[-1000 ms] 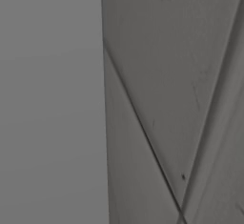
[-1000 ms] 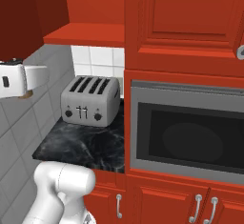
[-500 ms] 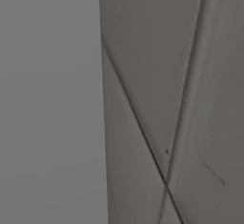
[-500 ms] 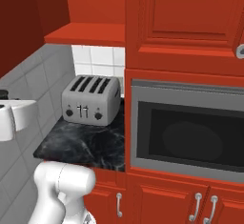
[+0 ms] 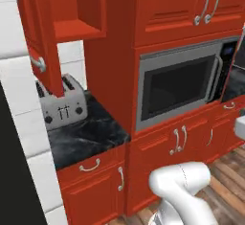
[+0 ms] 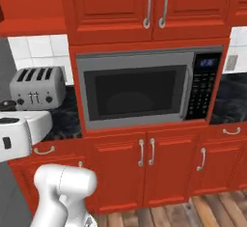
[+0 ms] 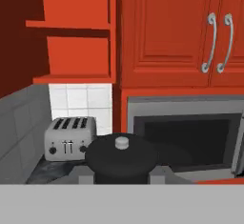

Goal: Retrieve the shaker from the cabinet and place it next the steak on a plate on the dining table.

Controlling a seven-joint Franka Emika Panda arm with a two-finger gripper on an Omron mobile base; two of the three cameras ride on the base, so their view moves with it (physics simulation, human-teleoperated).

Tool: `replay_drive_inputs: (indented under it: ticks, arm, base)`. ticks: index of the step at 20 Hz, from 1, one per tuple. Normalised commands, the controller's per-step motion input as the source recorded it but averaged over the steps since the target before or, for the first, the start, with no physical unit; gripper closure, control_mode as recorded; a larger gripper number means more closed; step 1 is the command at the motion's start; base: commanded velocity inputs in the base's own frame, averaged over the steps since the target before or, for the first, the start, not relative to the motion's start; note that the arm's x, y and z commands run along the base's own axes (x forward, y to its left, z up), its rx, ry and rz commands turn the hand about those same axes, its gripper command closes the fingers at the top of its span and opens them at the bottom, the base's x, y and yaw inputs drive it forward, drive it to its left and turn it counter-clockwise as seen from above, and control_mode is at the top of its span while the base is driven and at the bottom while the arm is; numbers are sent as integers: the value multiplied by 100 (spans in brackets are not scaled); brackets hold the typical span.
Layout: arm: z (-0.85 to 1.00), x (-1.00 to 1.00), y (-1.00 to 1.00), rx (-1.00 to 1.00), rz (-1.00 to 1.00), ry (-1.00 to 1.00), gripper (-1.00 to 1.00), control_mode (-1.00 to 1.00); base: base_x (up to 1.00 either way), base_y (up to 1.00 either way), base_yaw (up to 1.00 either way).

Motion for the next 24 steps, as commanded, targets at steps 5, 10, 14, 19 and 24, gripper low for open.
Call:
replay_drive_inputs:
  ticks: [5, 10, 14, 19, 24]
  arm:
    - [0, 0, 0, 0, 0, 0, 100, 100]
    - [0, 0, 0, 0, 0, 0, 100, 100]
    - [0, 0, 0, 0, 0, 0, 100, 100]
    - [0, 0, 0, 0, 0, 0, 100, 100]
    - [0, 0, 0, 0, 0, 0, 100, 100]
  base:
    - [0, 0, -100]
    - [0, 0, -100]
    - [0, 0, -100]
    - [0, -22, -89]
    - [33, -5, -56]
